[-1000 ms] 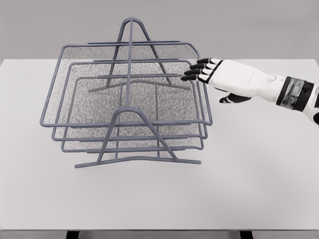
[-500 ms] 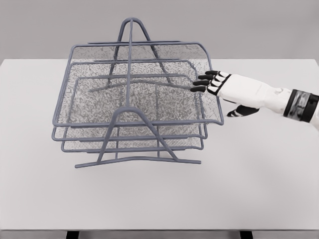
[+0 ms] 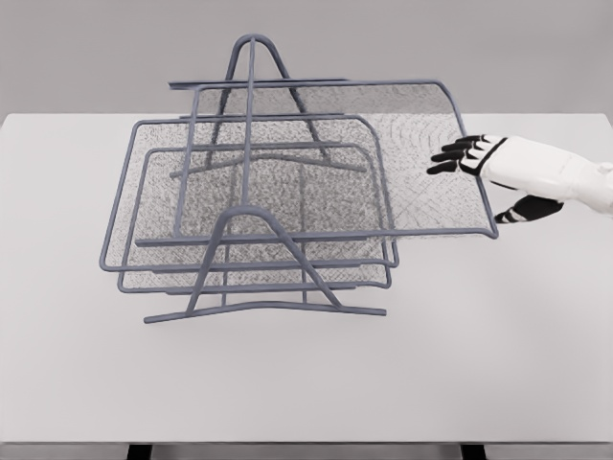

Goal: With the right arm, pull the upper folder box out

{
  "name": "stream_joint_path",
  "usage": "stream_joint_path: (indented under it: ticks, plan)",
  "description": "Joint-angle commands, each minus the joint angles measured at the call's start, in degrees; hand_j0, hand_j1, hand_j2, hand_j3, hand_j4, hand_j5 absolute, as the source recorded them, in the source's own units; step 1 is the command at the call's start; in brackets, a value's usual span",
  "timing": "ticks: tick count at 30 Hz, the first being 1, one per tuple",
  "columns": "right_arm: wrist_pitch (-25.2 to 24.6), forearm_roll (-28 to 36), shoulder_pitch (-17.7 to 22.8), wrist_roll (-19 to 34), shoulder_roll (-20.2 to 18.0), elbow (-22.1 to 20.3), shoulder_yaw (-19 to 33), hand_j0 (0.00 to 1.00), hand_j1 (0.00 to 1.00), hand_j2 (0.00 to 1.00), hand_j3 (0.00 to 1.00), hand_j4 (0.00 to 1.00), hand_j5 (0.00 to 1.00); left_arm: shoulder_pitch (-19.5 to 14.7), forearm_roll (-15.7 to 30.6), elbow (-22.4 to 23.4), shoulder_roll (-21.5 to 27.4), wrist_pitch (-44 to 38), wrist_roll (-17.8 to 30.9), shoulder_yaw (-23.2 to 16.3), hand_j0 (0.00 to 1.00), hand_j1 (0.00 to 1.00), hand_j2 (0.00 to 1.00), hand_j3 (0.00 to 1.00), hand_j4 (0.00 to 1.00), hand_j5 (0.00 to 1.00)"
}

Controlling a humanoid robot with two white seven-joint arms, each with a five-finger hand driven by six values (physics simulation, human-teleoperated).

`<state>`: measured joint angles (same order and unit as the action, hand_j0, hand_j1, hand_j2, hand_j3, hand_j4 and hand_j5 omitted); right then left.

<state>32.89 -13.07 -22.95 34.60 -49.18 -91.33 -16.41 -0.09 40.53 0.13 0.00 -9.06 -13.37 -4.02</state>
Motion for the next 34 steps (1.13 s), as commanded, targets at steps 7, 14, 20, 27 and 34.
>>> stream_joint_path:
  ticks: [7,14,20,27,34]
  plan:
    - [2.11,-13.74,3.52,0.40,-4.70,1.86,7.98,1.00,1.00,1.00,1.00,1.00,1.00,0.00,-0.01,0.05,0.00,0.01,0.01,-0.11,1.00,1.00,1.00,1.00,1.00,1.00]
    - [2.11,-13.47,3.61,0.40,-7.16,1.95,8.59,1.00,1.00,1.00,1.00,1.00,1.00,0.00,-0.01,0.05,0.00,0.01,0.01,-0.12,1.00,1.00,1.00,1.00,1.00,1.00]
    - [2.11,-9.96,4.23,0.40,-9.62,4.93,12.81,1.00,1.00,1.00,1.00,1.00,1.00,0.00,-0.01,0.05,0.00,0.01,0.01,-0.03,1.00,1.00,1.00,1.00,1.00,1.00]
    - [2.11,5.33,-3.15,0.40,-11.64,-3.24,4.91,1.00,1.00,1.00,1.00,1.00,1.00,0.00,-0.01,-0.04,0.00,0.01,0.01,-0.11,1.00,1.00,1.00,1.00,1.00,1.00]
    - [2.11,7.71,-11.59,0.40,-2.41,-3.24,-9.25,1.00,1.00,1.00,1.00,1.00,1.00,0.18,-0.01,0.13,0.00,-0.08,0.09,-0.03,1.00,1.00,1.00,1.00,1.00,1.00]
